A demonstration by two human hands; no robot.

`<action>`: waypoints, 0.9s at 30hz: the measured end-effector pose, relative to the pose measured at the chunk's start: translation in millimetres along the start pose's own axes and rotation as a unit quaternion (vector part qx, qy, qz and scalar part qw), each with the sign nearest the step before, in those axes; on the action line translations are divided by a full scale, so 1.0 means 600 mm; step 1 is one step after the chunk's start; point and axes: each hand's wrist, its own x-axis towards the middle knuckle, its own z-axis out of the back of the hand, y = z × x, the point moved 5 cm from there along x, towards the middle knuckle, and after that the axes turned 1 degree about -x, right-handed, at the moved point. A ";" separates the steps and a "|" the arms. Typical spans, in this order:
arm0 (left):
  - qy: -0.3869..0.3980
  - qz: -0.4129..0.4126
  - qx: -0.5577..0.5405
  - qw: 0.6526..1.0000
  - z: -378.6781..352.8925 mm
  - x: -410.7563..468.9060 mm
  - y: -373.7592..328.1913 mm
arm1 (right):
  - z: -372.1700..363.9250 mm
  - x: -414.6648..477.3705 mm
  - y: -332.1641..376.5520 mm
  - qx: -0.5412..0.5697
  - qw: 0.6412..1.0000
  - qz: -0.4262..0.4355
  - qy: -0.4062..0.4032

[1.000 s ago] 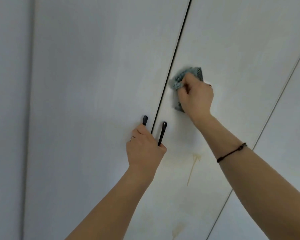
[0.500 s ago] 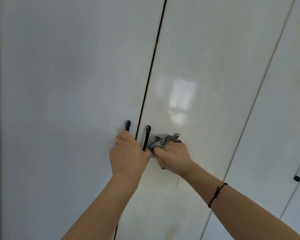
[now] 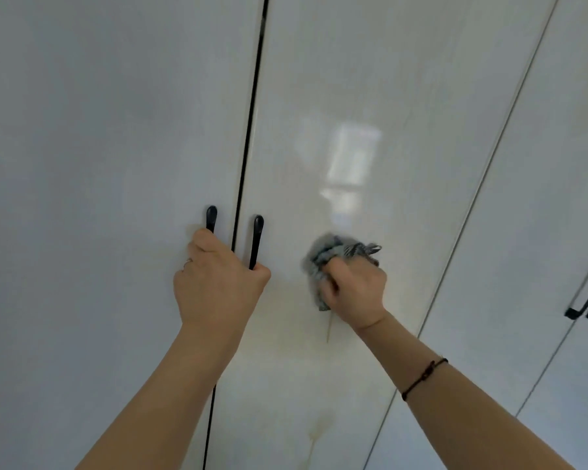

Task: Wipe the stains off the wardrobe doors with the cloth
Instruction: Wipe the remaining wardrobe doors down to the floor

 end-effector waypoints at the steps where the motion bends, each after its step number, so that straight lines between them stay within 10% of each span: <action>1: 0.000 0.002 -0.005 1.000 0.001 0.000 0.000 | -0.004 -0.022 0.004 0.004 0.995 0.098 0.030; 4: 0.005 0.011 -0.009 1.000 0.001 -0.003 -0.002 | 0.021 0.005 -0.061 -0.009 0.981 0.186 0.052; 12: 0.022 0.066 -0.034 0.997 0.004 -0.005 0.001 | 0.104 0.172 -0.235 0.009 0.932 -0.324 -0.161; 16: 0.012 0.083 -0.043 0.996 0.005 -0.005 -0.002 | 0.030 0.050 -0.062 0.040 0.997 -0.013 -0.065; 20: 0.013 0.088 -0.036 0.995 0.008 -0.010 -0.012 | 0.011 -0.043 -0.010 0.084 0.981 0.173 0.015; 23: 0.017 0.099 -0.035 0.994 0.011 -0.014 -0.012 | 0.037 0.019 -0.089 0.019 0.991 0.133 0.001; 27: 0.003 0.105 -0.030 0.994 0.010 -0.015 -0.013 | 0.093 0.093 -0.256 0.018 0.981 -0.187 -0.050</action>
